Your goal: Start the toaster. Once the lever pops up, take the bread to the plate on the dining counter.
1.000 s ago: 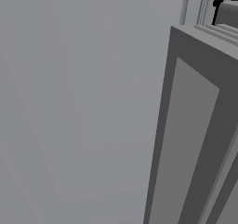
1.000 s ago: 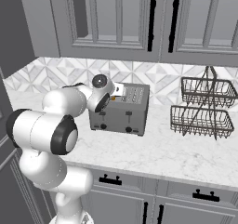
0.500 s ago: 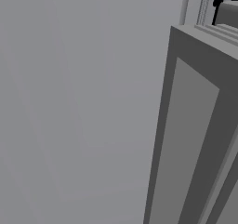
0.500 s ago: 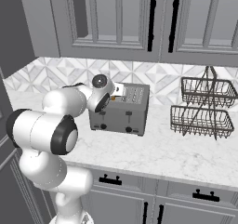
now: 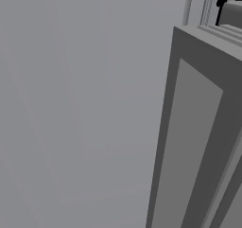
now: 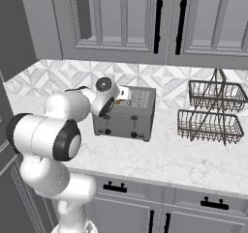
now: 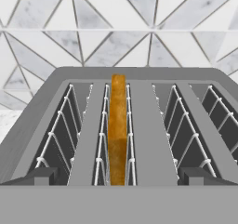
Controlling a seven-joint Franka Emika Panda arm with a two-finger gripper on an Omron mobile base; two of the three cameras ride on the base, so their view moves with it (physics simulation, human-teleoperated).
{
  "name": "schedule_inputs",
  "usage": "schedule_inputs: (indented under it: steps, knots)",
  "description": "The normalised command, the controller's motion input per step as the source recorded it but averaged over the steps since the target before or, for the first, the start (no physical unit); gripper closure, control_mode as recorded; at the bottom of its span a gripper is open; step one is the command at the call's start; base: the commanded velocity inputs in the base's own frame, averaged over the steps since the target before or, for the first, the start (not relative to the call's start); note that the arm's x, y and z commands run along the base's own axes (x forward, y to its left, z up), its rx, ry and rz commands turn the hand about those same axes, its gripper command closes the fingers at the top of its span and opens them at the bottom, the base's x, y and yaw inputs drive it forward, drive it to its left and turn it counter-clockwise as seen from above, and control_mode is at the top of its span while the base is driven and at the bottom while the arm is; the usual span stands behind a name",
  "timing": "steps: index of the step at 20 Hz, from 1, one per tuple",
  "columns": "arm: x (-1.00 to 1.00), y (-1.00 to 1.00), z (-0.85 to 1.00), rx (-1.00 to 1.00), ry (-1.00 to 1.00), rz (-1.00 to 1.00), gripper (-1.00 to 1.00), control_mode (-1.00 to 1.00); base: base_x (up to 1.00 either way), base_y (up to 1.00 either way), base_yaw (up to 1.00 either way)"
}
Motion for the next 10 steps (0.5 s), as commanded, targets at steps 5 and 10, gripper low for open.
schedule_inputs:
  steps: [5, 10]
  knots:
    - [0.0, 0.0, 0.0, 0.0, 0.0, 0.0, -1.0, -1.0, 0.0, 0.0, 0.0]
    - [0.0, 0.0, 0.0, 0.0, 0.0, 0.0, -1.0, -1.0, 0.0, 0.0, 0.0]
